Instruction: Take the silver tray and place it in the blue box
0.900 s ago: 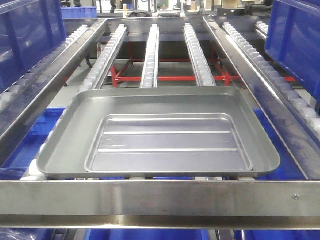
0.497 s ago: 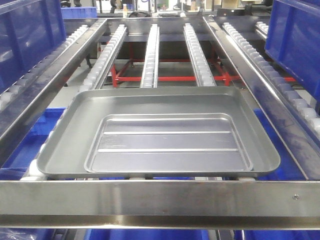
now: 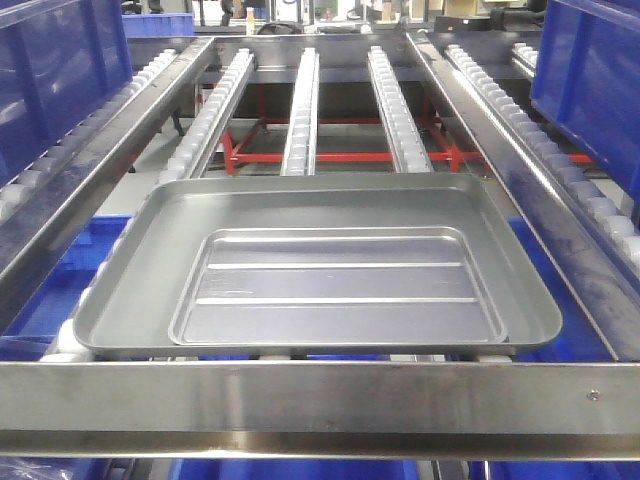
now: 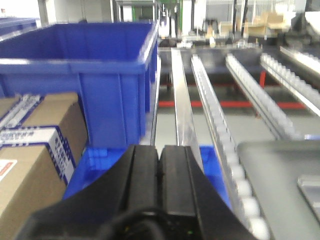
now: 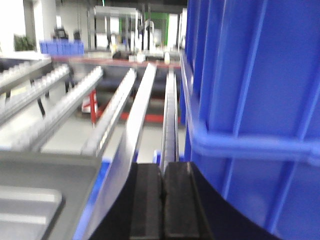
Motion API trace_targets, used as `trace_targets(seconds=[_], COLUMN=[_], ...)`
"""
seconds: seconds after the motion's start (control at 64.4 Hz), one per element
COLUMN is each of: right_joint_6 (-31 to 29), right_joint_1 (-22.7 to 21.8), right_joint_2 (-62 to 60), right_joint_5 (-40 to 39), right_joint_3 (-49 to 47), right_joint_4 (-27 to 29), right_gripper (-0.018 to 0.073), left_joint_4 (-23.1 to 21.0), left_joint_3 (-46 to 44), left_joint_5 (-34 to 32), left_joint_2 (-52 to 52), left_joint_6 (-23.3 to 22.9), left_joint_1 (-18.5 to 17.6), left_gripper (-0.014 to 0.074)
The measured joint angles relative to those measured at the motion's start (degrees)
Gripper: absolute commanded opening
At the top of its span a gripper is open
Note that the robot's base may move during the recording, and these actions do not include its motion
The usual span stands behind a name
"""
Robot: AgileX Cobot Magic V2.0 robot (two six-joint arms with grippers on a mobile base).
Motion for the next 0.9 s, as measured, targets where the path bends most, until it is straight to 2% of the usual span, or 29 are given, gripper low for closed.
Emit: trace_targets(seconds=[0.062, 0.171, 0.248, 0.404, 0.528, 0.698, 0.823, 0.9], right_joint_6=[0.0, 0.0, 0.0, 0.0, 0.0, 0.0, 0.0, 0.0], right_joint_1=[0.0, 0.0, 0.0, 0.0, 0.0, 0.0, 0.0, 0.0], right_joint_2=[0.0, 0.3, 3.1, 15.0, 24.9, 31.8, 33.3, 34.9], right_joint_5=[0.4, 5.4, 13.5, 36.2, 43.4, 44.7, 45.4, 47.1], right_joint_3=[-1.0, -7.5, -13.4, -22.1, -24.9, -25.2, -25.2, -25.6], right_joint_4=[0.0, 0.0, 0.0, 0.1, 0.2, 2.5, 6.3, 10.9], right_gripper=[0.0055, 0.0055, 0.0055, 0.0055, 0.0055, 0.0055, 0.0056, 0.0056], left_joint_4=[-2.3, -3.8, -4.0, -4.0, -4.5, -8.8, -13.3, -17.8], left_joint_3=[-3.7, -13.6, -20.5, -29.3, -30.8, -30.9, -30.9, -31.6], left_joint_5=[3.2, 14.7, 23.3, 38.8, 47.8, 51.1, 49.1, 47.6], left_joint_2=[0.0, 0.7, 4.5, 17.2, 28.9, 40.2, 46.0, 48.7], left_joint_6=[0.0, 0.0, 0.1, 3.2, 4.2, 4.5, 4.5, 4.9], left_joint_1=[0.0, 0.0, 0.0, 0.0, 0.0, 0.0, 0.0, -0.1], left_gripper=[-0.0095, -0.0095, -0.0095, -0.0095, -0.0095, -0.0095, -0.0095, -0.0094])
